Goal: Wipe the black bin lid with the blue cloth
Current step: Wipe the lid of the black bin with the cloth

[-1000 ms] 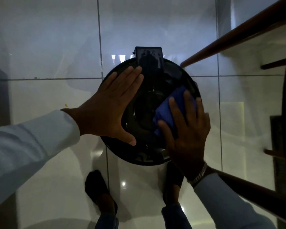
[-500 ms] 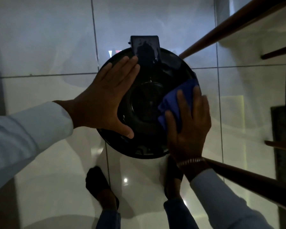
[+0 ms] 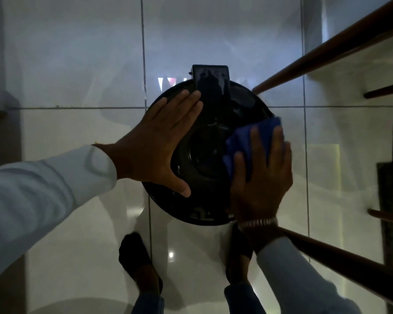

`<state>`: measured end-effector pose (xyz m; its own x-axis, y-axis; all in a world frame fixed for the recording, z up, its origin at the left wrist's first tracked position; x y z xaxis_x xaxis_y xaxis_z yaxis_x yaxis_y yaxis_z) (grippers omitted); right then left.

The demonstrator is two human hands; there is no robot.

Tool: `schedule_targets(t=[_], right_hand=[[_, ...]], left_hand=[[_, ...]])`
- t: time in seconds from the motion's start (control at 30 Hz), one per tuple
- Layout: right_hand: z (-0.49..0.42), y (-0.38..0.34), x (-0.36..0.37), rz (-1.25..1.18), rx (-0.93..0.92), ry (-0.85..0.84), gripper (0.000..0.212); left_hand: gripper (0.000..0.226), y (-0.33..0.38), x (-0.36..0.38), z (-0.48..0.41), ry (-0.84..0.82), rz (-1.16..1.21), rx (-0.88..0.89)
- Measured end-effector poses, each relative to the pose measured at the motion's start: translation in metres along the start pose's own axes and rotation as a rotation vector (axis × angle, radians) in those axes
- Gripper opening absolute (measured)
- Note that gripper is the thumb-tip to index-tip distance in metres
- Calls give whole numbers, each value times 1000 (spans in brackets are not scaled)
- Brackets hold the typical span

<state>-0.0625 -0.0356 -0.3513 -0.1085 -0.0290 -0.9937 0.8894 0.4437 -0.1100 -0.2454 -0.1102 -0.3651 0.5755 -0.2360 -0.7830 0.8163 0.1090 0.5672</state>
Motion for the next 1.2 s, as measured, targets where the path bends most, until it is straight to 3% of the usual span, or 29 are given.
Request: schedule_targets(t=[0.07,0.13,0.3,0.37,0.47,0.57,0.7,0.87,0.93,1.0,1.1,1.2], right_hand=[[-24,-16,3,-7,163,30,54],[-32,-37,9,49,129,24,55],[14,-35,9,143,-388,-60,54],[23,-9,5,172,-462,-85,54],[-7,7,3,79,-225,-119,57],[-38,-27,9,42,-51,-58,56],[-14,-66,10,115,-258,-36,55],[52,-43,-3,34,-567,-160,52],[36,-32,-15,-235,-508,-185,50],[5,-16,-25,-501,-308,-162,46],[-35,-10,-27,-480,-169,-159,46],[-50,-17,-15,-469,-170,-242,45]], left_hand=[[146,-1,0,-1,8,7,-5],[146,-2,2,-1,14,13,-13],[146,0,1,-1,12,12,10],[146,1,1,-1,4,8,16],[146,-2,3,-1,0,8,7],[146,-3,6,-1,16,9,13],[146,-2,3,-2,45,70,23],[144,2,-2,1,66,11,43],[144,5,-5,1,26,7,22],[142,11,-8,3,-34,-6,-20],[132,30,-10,16,-46,50,-82],[119,77,-3,24,103,176,-35]])
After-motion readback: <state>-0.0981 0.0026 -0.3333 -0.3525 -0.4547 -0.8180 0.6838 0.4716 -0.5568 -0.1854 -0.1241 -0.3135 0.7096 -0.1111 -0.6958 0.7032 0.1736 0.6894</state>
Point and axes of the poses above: each hand's wrist, its own z-axis away from the middle knuckle, its own x-axis out of the palm, y = z × x, the point moved 6 cm from there along -z, towards the middle knuckle, and after that the axes turned 11 degrees about z, right-handed, at the moved point
